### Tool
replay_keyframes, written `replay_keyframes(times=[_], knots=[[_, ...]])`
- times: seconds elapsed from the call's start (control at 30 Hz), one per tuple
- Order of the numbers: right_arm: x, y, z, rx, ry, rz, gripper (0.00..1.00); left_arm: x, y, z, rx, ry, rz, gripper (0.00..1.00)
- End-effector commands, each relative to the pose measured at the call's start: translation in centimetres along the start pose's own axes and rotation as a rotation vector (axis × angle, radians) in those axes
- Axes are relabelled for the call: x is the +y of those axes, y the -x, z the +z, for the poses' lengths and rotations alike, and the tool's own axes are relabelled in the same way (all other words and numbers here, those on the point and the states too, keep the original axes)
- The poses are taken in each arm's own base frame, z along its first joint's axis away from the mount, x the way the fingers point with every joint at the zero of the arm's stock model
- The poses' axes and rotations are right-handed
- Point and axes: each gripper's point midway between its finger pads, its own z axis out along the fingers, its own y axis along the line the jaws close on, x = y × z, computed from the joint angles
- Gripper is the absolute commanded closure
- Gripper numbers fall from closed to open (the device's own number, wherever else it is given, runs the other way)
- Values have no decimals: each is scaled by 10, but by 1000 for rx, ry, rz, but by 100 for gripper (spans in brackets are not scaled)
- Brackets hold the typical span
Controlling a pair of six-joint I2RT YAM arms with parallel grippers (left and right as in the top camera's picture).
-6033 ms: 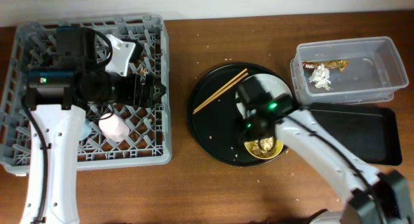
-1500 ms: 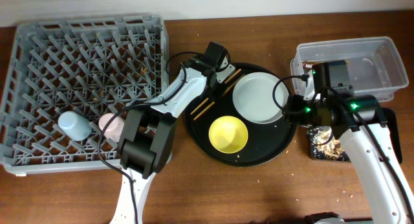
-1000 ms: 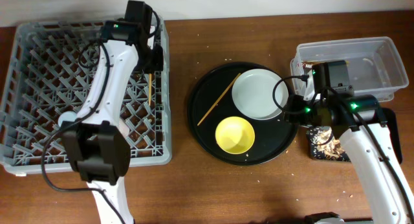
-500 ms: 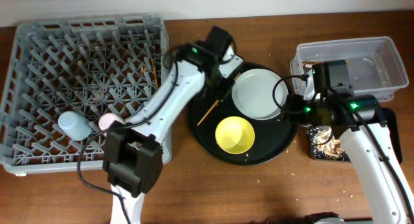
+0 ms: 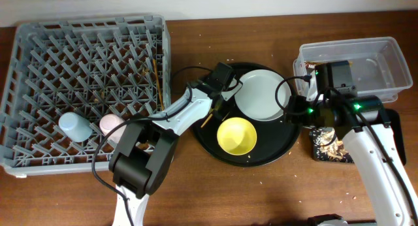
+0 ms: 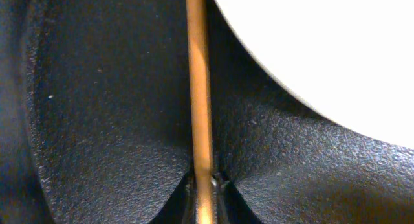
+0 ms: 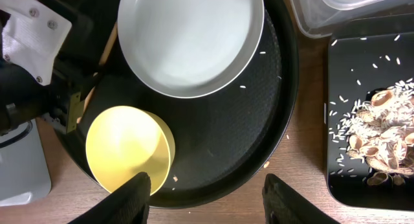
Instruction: Sort waste into correct bins and load items into the dishwasher rack
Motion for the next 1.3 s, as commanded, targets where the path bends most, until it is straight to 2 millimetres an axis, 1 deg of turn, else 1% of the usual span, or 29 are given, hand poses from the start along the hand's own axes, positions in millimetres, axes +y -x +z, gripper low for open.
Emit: replay_keyframes(times=[0.0, 0.07, 0.1, 0.17, 0.2, 0.23, 0.27, 0.3, 0.37, 0.4, 0.43, 0.5, 0.57, 0.6, 0.63, 0.67, 0.7, 0.73, 0.77, 0.83, 0.87, 0.97, 1.0, 1.07, 1.1, 1.13, 1.17, 1.2, 1.27], knots=[[-1, 1, -1, -3, -1, 7, 43, 1, -20, 18, 67, 4, -5, 100], [-1, 1, -1, -4, -1, 7, 43, 11, -8, 2, 50, 21, -62, 100], [-1, 1, -1, -3, -1, 7, 43, 22, 7, -17, 25, 31, -106, 100], [-1, 1, -1, -3, -1, 7, 43, 45, 27, -60, -9, 49, -148, 100], [-1, 1, -1, -3, -1, 7, 43, 62, 35, -102, -15, 62, -175, 100], [-1, 1, -1, -4, -1, 7, 43, 79, 29, -129, -2, 99, -252, 100], [-1, 1, -1, -4, -1, 7, 43, 102, 11, -150, 39, 185, -388, 99], [-1, 1, -1, -4, -1, 7, 43, 126, -15, -163, 94, 256, -522, 99], [-1, 1, -1, -4, -1, 7, 43, 166, -44, -160, 129, 275, -652, 96], [-1, 1, -1, -4, -1, 7, 43, 175, -51, -154, 138, 266, -682, 94], [-1, 1, -1, -4, -1, 7, 43, 177, -53, -145, 145, 233, -685, 92], [-1, 2, -1, -5, -1, 7, 43, 170, -66, -112, 220, 191, -652, 85], [-1, 2, -1, -5, -1, 7, 43, 165, -65, -102, 224, 155, -655, 84], [-1, 2, -1, -6, -1, 7, 43, 158, -55, -112, 199, 94, -662, 76], [-1, 1, -1, -5, -1, 7, 43, 152, -45, -126, 175, 50, -666, 75], [-1, 1, -1, -5, -1, 7, 43, 132, -21, -150, 108, -68, -659, 74], [-1, 1, -1, -5, -1, 7, 43, 111, -5, -163, 63, -163, -604, 71], [-1, 2, -1, -5, -1, 7, 43, 78, 10, -172, 35, -250, -474, 70], [-1, 2, -1, -5, -1, 7, 42, 38, 9, -168, 83, -287, -345, 69], [-1, 1, -1, -5, -1, 7, 42, -5, 0, -154, 152, -321, -267, 66], [-1, 1, -1, -5, -1, 7, 42, -19, -9, -141, 191, -309, -234, 65], [-1, 1, -1, -4, -1, 7, 41, -59, -50, -76, 253, -317, -221, 61], [-1, 2, -1, -6, -1, 7, 41, -61, -61, -53, 230, -310, -238, 60], [-1, 2, -1, -5, -1, 7, 41, -64, -71, -41, 230, -312, -237, 61], [-1, 2, -1, -5, -1, 7, 41, -65, -73, -41, 234, -318, -238, 66], [-1, 2, -1, -5, -1, 7, 41, -65, -73, -41, 234, -317, -238, 100], [-1, 1, -1, -5, -1, 7, 41, -62, -71, -43, 231, -311, -245, 100], [-1, 2, -1, -5, -1, 7, 41, -51, -62, -56, 220, -295, -260, 100], [-1, 2, -1, -5, -1, 7, 42, 26, -43, -118, 159, -56, -375, 100]])
